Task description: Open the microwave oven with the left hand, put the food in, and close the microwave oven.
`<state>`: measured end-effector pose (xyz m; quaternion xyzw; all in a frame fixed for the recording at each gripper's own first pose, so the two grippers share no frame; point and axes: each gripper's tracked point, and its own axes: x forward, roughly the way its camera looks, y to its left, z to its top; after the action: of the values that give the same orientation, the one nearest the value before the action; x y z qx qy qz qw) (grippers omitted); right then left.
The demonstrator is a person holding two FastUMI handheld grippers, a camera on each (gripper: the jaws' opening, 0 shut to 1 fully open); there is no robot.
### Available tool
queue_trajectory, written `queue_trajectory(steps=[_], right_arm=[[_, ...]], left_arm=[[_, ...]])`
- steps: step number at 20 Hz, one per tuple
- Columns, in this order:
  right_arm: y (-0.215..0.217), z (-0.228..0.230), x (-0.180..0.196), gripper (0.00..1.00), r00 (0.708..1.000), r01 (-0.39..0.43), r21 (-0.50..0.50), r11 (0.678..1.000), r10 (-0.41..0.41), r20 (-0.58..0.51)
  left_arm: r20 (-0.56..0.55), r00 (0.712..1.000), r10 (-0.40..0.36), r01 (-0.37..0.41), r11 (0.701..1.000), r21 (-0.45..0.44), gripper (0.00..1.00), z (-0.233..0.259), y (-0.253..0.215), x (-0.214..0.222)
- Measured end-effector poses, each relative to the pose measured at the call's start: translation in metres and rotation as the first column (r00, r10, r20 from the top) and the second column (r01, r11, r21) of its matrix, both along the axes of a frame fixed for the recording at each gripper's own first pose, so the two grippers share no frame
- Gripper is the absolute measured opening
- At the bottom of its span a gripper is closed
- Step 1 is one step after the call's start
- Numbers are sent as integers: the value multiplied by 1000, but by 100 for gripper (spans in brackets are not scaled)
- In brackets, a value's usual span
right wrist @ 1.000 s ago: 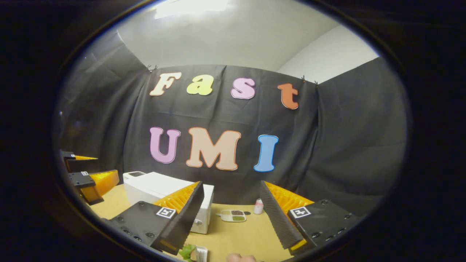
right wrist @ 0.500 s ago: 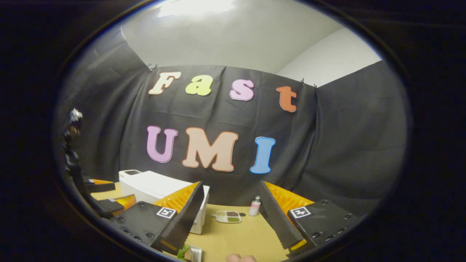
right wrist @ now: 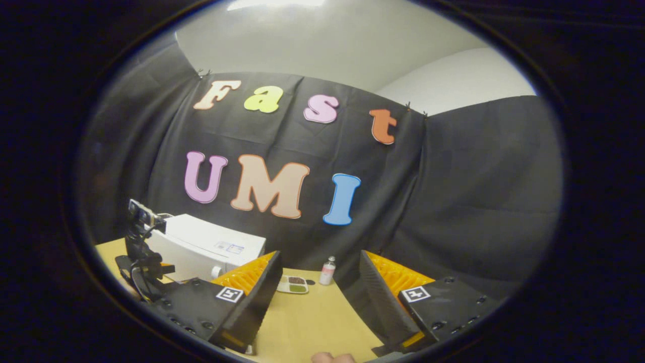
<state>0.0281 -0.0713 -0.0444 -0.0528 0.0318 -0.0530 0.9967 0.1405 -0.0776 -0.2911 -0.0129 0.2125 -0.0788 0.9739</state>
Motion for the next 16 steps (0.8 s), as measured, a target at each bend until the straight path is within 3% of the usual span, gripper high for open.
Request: queue_trajectory(steps=[7, 16], right_arm=[[-25, -2, 1, 97, 998, 68, 3, 998, -68, -11], [-39, -17, 0, 97, 992, 117, -29, 993, -118, -39]], left_arm=[[-59, 998, -26, 27, 1000, 7, 97, -43, -29, 45], [-113, 992, -58, 58, 998, -3, 97, -69, -51, 58]])
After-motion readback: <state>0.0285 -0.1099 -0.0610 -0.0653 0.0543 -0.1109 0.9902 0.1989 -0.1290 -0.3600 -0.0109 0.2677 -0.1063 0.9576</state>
